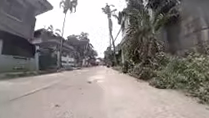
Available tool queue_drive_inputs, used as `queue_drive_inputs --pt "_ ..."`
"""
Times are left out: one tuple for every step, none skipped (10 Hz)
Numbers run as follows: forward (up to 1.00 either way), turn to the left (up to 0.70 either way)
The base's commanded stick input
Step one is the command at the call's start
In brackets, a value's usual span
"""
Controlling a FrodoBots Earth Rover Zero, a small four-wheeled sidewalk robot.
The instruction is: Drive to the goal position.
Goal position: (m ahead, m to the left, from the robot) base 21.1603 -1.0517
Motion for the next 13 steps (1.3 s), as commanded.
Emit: queue_drive_inputs --pt "0.5 0.01" --pt "0.5 0.01" --pt "0.5 0.01" --pt "0.5 0.01" --pt "0.5 0.01" --pt "0.5 0.01" --pt "0.5 0.01" --pt "0.5 0.01" --pt "0.5 0.01" --pt "0.5 0.01" --pt "0.5 0.01" --pt "0.5 0.01" --pt "0.5 0.01"
